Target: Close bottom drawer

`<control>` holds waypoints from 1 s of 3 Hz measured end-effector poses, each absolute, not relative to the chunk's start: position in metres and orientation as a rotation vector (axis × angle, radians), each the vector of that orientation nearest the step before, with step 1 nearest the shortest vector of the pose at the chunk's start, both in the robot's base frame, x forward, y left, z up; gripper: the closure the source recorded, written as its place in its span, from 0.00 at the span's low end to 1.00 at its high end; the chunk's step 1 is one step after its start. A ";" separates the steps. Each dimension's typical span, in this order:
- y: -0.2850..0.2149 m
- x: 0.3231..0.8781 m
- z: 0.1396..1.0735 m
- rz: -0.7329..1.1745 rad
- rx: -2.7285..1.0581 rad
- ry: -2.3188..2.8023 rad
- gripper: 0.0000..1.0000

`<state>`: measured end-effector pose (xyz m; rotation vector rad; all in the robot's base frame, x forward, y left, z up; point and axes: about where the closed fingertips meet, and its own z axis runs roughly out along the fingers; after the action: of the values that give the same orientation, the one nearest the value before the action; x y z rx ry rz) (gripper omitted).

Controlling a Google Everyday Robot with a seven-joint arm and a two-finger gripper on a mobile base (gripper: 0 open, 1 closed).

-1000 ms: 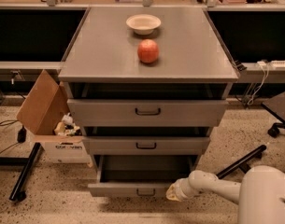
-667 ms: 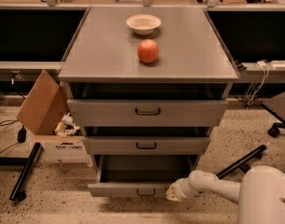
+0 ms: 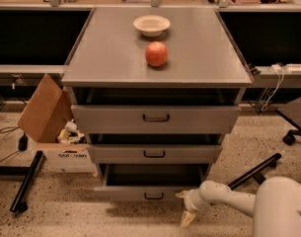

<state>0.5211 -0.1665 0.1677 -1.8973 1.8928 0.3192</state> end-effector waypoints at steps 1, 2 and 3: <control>-0.156 0.527 0.162 0.387 -1.859 1.873 0.00; -0.152 0.556 0.159 0.433 -1.819 1.848 0.00; -0.152 0.555 0.159 0.433 -1.819 1.848 0.19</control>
Offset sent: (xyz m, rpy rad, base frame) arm 0.1053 0.0006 -0.0048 0.1843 -0.0114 -0.0429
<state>0.5548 -0.1524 0.1588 -1.8194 1.8484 0.4333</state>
